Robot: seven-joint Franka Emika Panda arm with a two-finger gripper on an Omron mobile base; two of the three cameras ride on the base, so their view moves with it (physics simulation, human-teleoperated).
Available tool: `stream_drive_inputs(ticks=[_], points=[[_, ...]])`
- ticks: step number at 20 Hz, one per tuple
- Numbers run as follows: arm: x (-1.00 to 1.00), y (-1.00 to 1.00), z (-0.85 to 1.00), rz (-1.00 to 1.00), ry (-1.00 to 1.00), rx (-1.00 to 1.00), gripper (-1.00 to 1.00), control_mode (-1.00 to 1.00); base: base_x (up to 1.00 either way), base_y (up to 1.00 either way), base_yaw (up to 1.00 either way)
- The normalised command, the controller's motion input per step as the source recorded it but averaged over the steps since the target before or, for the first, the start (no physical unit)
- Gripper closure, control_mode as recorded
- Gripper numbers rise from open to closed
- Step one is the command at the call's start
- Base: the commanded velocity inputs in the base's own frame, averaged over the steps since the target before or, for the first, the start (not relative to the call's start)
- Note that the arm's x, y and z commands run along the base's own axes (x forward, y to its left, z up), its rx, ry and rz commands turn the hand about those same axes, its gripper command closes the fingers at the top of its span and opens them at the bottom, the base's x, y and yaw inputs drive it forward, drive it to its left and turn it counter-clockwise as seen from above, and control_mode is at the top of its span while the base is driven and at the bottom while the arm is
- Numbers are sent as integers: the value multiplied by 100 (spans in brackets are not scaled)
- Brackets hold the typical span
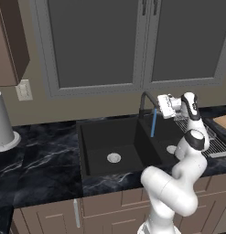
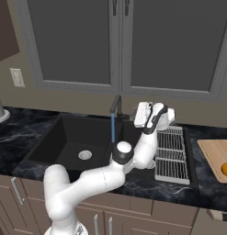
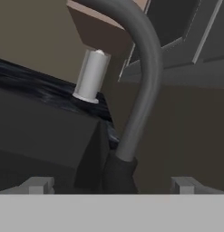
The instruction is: Pick the orange from the sink and place it on the cutting board to airdry. Then turn off the sink faucet.
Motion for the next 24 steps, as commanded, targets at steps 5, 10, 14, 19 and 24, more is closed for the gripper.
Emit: stream_drive_inputs(ticks=[5, 10, 14, 19, 24], points=[[64, 88, -3, 21, 9, 0, -100, -100, 0, 0, 0], [65, 86, 0, 21, 9, 0, -100, -100, 0, 0, 0], [64, 94, -3, 20, 7, 0, -100, -100, 0, 0, 0], [59, 100, -5, 17, 4, 0, -100, -100, 0, 0, 0], [57, 100, -6, 14, 3, 0, -100, -100, 0, 0, 0]])
